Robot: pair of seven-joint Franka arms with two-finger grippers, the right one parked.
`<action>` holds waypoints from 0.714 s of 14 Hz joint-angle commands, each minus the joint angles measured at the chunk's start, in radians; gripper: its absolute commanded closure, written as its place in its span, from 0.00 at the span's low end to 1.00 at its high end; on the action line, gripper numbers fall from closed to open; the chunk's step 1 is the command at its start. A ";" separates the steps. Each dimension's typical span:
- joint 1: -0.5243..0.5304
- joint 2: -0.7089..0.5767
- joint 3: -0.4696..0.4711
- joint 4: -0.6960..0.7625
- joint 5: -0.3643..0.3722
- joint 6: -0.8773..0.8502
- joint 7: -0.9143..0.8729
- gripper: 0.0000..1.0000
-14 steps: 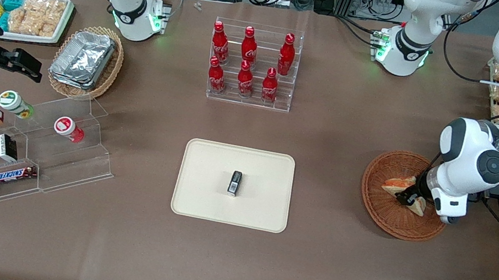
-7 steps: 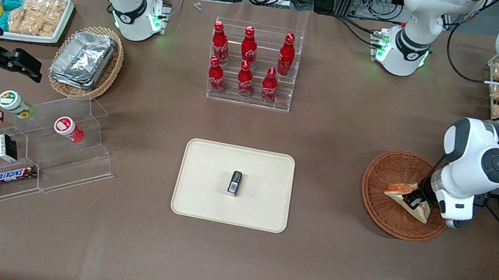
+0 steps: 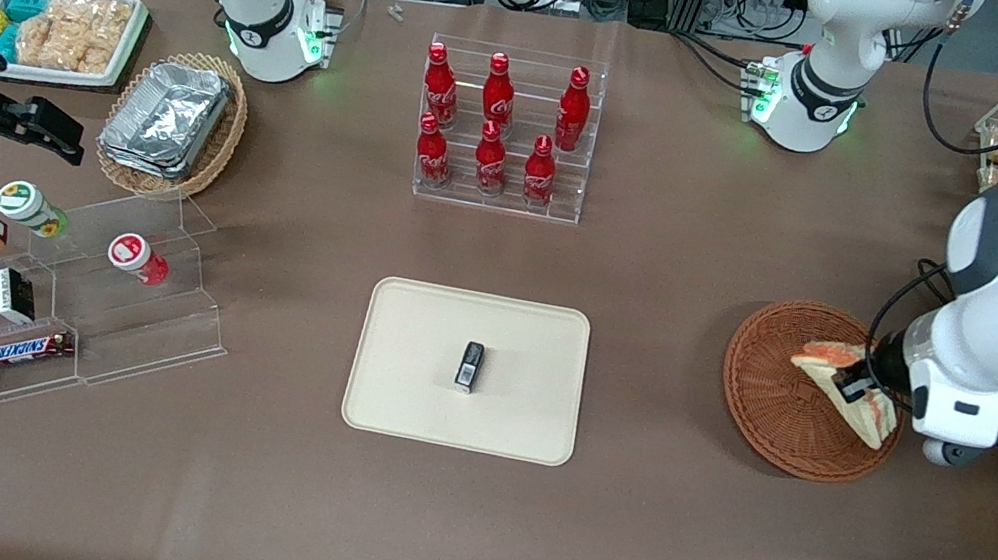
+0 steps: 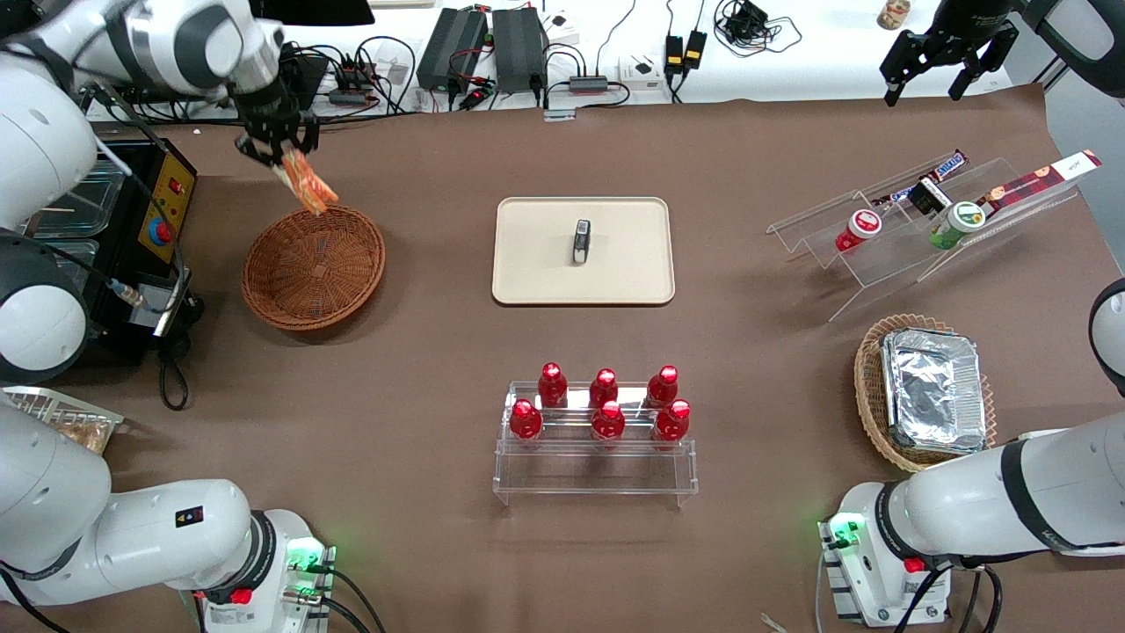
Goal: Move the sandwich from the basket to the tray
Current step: 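Lift the sandwich up out of the basket with the left gripper, then carry the sandwich over the cream tray beside the black box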
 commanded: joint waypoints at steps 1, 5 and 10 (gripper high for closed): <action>-0.003 0.121 -0.113 0.196 0.010 -0.092 0.107 1.00; -0.149 0.331 -0.219 0.323 0.128 -0.074 0.162 1.00; -0.338 0.561 -0.211 0.370 0.253 0.137 0.128 1.00</action>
